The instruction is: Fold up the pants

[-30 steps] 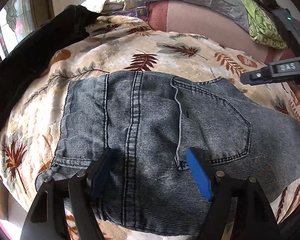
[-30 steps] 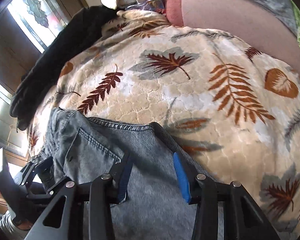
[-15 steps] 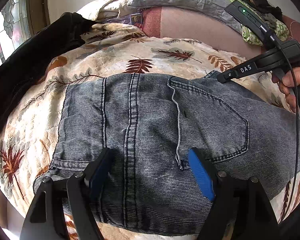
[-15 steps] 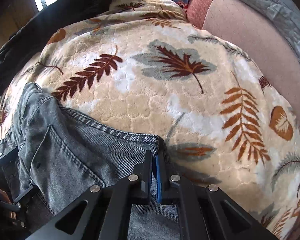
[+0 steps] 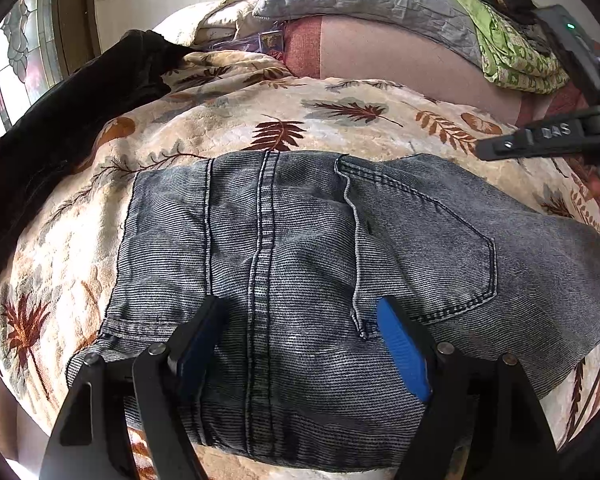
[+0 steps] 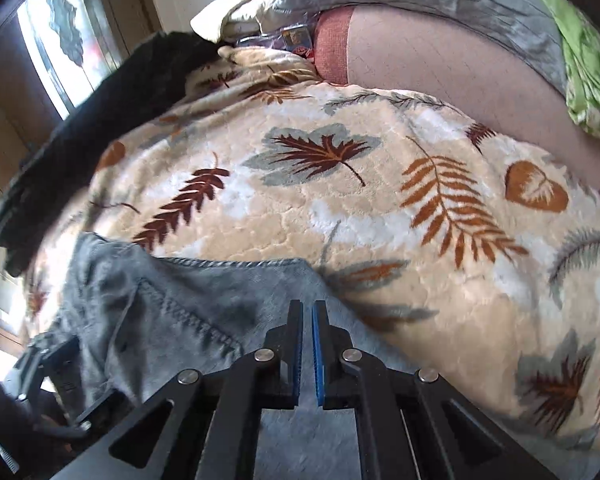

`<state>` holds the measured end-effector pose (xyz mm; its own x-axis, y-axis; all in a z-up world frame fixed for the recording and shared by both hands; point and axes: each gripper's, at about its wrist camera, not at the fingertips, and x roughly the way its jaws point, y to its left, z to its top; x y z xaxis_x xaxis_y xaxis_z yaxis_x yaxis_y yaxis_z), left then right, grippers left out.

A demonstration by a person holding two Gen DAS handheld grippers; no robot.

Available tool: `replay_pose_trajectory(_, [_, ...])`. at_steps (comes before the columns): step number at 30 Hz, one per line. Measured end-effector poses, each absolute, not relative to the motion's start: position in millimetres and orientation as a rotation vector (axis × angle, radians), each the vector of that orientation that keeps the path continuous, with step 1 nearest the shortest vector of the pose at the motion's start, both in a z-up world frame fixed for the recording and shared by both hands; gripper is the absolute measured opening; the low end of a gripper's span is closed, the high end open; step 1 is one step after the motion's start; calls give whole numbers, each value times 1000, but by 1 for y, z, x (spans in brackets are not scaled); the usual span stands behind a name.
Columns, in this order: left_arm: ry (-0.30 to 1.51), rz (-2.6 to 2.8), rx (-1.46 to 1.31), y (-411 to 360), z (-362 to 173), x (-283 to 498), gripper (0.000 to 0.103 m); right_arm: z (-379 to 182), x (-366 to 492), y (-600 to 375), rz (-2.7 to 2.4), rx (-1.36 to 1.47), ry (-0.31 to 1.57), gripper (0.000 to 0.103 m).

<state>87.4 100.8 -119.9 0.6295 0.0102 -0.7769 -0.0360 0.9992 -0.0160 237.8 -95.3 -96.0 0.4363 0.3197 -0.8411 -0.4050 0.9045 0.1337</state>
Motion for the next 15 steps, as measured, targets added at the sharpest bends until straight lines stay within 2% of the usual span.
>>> replay_pose_trajectory(4, [885, 31, -28, 100, -120, 87, 80, -109, 200, -150, 430, 82, 1096, 6])
replay_pose_trajectory(8, [880, 40, -26, 98, -119, 86, 80, -152, 207, -231, 244, 158, 1216, 6])
replay_pose_trajectory(12, [855, 41, 4, 91, -103, 81, 80, -108, 176, -302, 300, 329, 1058, 7])
replay_pose_trajectory(13, [839, 40, 4, 88, -96, 79, 80, -98, 167, -320, 272, 335, 1035, 16])
replay_pose_trajectory(14, [816, 24, -6, 84, -88, 77, 80, -91, 160, -340, 218, 327, 1028, 42])
replay_pose_trajectory(15, [797, -1, -18, 78, -80, 76, 80, -88, 155, -359, 141, 300, 1032, 62])
